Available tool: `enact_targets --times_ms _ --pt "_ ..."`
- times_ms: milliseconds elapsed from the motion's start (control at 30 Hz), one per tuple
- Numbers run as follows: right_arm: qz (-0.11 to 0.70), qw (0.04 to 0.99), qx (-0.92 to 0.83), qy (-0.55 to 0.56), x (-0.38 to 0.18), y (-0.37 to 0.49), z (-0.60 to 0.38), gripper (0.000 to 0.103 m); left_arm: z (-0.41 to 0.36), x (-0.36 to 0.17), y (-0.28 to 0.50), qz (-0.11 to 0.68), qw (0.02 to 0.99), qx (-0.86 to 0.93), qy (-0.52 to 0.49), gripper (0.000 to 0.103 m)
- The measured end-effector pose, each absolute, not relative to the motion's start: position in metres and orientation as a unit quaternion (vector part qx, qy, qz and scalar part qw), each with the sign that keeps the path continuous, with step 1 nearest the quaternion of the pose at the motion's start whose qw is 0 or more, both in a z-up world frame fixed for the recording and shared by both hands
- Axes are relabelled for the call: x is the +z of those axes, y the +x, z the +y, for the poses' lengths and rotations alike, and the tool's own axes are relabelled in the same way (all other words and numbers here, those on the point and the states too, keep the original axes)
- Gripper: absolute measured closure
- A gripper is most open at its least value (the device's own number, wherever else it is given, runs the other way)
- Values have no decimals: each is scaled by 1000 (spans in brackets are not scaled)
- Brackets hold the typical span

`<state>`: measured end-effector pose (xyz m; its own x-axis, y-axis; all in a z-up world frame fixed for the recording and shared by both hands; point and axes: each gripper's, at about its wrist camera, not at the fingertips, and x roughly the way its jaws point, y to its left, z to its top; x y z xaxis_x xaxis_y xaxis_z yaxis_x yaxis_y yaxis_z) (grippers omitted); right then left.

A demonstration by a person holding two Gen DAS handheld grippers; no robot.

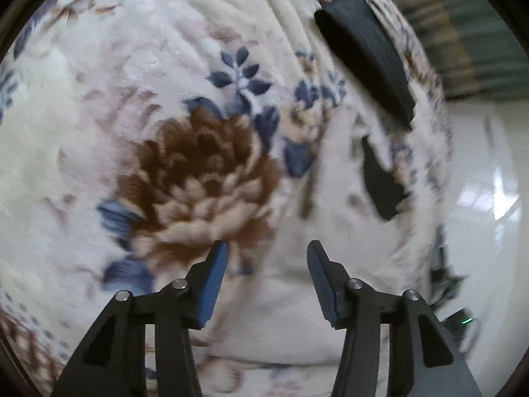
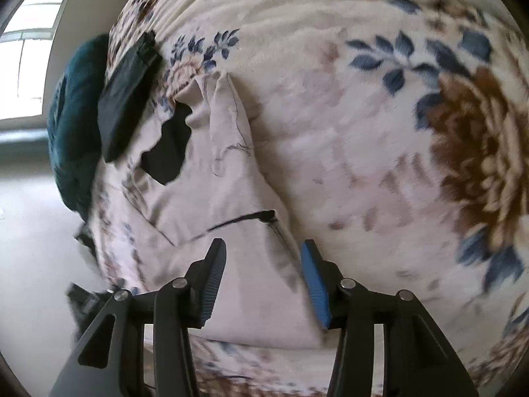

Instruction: Fold small clothes

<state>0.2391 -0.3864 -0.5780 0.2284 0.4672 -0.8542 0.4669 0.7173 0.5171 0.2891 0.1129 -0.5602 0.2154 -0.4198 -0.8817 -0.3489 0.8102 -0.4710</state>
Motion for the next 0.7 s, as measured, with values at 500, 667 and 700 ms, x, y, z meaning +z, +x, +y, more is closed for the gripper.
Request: enact_targets --times_ms 500,667,700 --pt "678 684 -42 266 -631 283 -355 53 64 -585 332 668 721 -43 -182 55" --pt "646 718 -27 258 -588 306 -344 43 59 -532 377 634 750 -88 -167 37" --pt "641 725 -24 251 -582 314 -341 43 58 -529 391 627 757 -94 -158 36"
